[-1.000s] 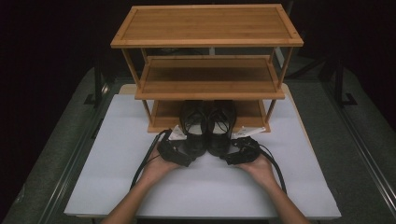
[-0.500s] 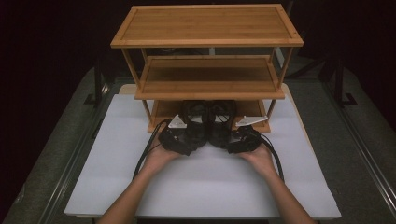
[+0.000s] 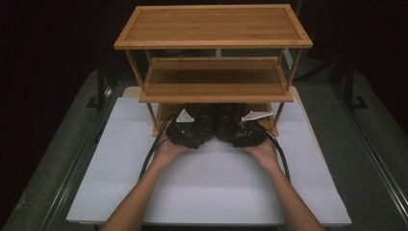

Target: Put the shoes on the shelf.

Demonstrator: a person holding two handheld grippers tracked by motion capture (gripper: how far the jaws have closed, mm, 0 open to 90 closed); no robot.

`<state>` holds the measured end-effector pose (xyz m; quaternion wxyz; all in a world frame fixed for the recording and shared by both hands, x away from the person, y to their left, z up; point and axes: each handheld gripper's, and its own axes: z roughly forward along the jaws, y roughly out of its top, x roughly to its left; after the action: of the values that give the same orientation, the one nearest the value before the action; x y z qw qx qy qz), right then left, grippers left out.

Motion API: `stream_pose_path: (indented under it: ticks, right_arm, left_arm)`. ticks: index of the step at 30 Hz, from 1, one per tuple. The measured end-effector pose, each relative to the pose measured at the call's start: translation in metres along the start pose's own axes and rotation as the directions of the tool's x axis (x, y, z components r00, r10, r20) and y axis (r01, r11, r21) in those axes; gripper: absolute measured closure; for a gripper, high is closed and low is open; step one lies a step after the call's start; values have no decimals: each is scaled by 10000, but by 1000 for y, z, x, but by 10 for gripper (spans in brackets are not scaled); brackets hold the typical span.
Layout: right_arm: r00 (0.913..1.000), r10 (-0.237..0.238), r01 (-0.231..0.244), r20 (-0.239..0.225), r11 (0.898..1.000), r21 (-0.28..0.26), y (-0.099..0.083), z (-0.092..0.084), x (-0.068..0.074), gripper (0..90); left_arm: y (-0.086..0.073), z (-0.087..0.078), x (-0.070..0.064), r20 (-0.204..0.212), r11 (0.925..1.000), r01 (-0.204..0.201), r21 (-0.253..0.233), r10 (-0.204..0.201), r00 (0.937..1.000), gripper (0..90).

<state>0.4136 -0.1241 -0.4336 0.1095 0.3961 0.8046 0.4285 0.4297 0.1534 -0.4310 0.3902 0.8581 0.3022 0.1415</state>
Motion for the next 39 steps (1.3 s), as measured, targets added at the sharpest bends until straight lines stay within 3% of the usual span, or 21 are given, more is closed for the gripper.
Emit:
stream_pose_path:
  ticks: [16, 17, 18, 22, 25, 26, 27, 34, 39]
  right_arm:
    - [9979, -107, 98, 644, 9998, 145, 7, 23, -10, 214]
    - [9977, -100, 89, 667, 9998, 164, 7, 24, -11, 213]
    - [9975, -147, 134, 697, 9997, 188, 7, 25, -11, 213]
    - [9960, -219, 202, 869, 9996, 204, 8, 29, -13, 213]
    - [9971, 33, -46, 761, 9998, 175, 8, 31, -14, 213]
    - [9970, 12, -26, 774, 9998, 177, 8, 31, -15, 213]
    - [9958, -123, 104, 904, 9997, 211, 8, 31, -17, 213]
    - [9972, 102, -112, 736, 9999, 130, 8, 31, -16, 213]
    - [9980, 236, -237, 591, 9997, 5, 9, 25, -15, 190]
  left_arm:
    - [3, 21, 15, -418, 9995, 143, 280, -131, 9990, 68]
    - [3, 22, 16, -426, 9994, 177, 293, -165, 9990, 71]
    - [2, 23, 15, -444, 9983, 529, 231, -518, 9977, 71]
    - [2, 26, 20, -470, 9992, 338, 196, -329, 9984, 71]
    - [4, 27, 21, -516, 9986, 483, 225, -471, 9976, 73]
    - [3, 28, 19, -518, 9973, 714, 196, -703, 9962, 73]
    - [4, 28, 22, -518, 9990, 389, 209, -378, 9979, 73]
    - [3, 27, 22, -593, 9989, 402, 234, -388, 9975, 73]
    - [4, 20, 20, -305, 9988, 436, 226, -429, 9986, 73]
